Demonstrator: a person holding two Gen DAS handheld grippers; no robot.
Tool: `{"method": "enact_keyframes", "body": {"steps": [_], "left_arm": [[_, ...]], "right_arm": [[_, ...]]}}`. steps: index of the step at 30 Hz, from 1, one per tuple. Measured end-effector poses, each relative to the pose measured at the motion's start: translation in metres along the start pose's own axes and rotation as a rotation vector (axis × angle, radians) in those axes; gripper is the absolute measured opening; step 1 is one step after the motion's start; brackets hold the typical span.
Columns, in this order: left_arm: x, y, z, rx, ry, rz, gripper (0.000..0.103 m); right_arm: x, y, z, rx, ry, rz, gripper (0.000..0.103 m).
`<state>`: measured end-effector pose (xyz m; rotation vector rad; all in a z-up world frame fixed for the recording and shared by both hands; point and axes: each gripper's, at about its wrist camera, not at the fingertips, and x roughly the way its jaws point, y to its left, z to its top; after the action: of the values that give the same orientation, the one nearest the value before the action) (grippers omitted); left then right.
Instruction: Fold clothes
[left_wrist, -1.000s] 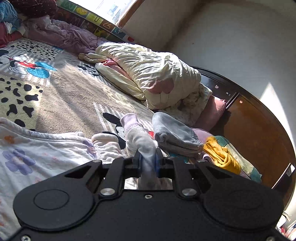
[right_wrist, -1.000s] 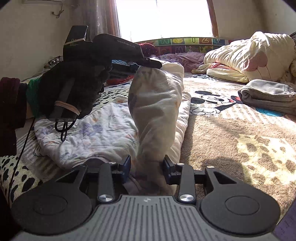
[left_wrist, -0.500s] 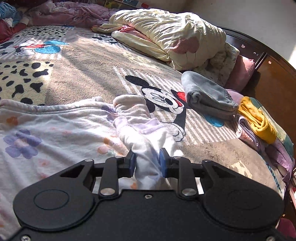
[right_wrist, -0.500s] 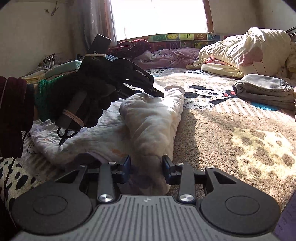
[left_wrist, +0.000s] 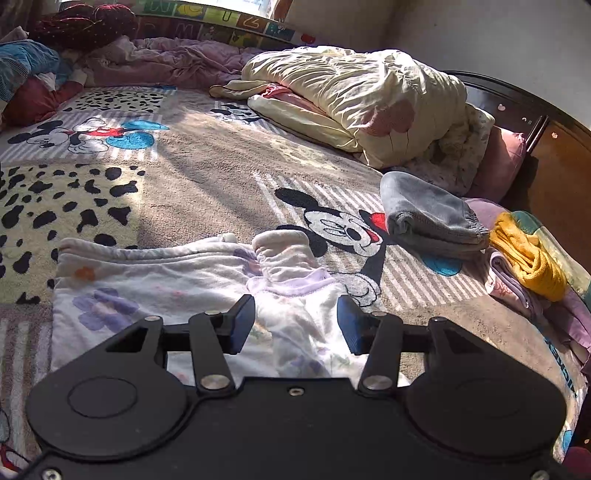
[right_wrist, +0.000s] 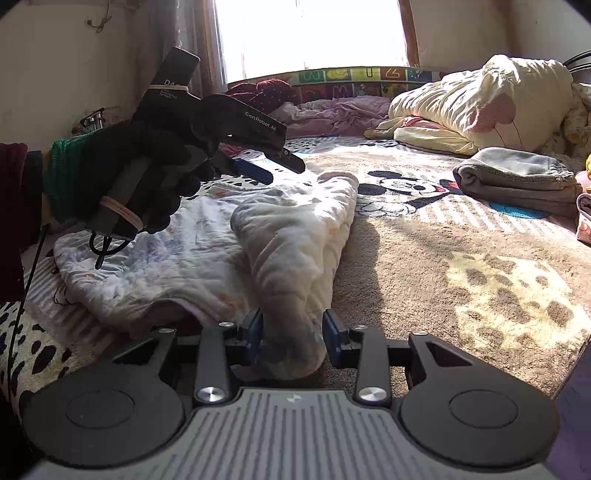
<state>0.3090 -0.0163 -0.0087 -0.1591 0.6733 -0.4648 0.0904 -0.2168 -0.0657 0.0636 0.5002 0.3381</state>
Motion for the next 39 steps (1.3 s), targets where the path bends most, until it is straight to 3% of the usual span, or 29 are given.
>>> {"method": "enact_keyframes", "body": {"steps": [6, 9, 12, 17, 20, 25, 31, 33, 39], "left_arm": [[-0.024, -0.028, -0.022, 0.123, 0.052, -0.142, 0.046], [-0.01, -0.034, -0.04, 0.154, 0.127, -0.155, 0.044], [0.015, -0.042, -0.057, 0.217, 0.208, -0.125, 0.044], [0.023, -0.05, -0.063, 0.296, 0.214, -0.084, 0.046], [0.009, -0.055, -0.054, 0.347, 0.197, -0.062, 0.046], [0.01, -0.057, -0.023, 0.337, 0.134, -0.038, 0.046], [0.075, -0.057, -0.012, 0.353, 0.221, 0.009, 0.045], [0.094, -0.054, -0.02, 0.371, 0.265, 0.034, 0.051], [0.093, -0.054, -0.022, 0.392, 0.25, 0.051, 0.055]], "right_arm": [[-0.011, -0.006, 0.01, 0.011, -0.13, -0.003, 0.035], [-0.007, -0.007, 0.014, 0.005, -0.177, 0.021, 0.032], [0.006, 0.003, 0.013, -0.045, -0.108, 0.071, 0.032], [0.028, 0.009, 0.005, -0.088, 0.04, 0.025, 0.032], [0.022, 0.009, 0.006, -0.085, 0.029, 0.006, 0.032], [0.007, 0.018, 0.01, -0.099, -0.116, 0.013, 0.032], [0.026, 0.01, 0.005, -0.036, -0.009, 0.04, 0.035], [0.028, 0.008, 0.004, -0.025, 0.009, 0.04, 0.035], [0.035, 0.01, -0.001, -0.036, 0.044, 0.041, 0.04]]}}
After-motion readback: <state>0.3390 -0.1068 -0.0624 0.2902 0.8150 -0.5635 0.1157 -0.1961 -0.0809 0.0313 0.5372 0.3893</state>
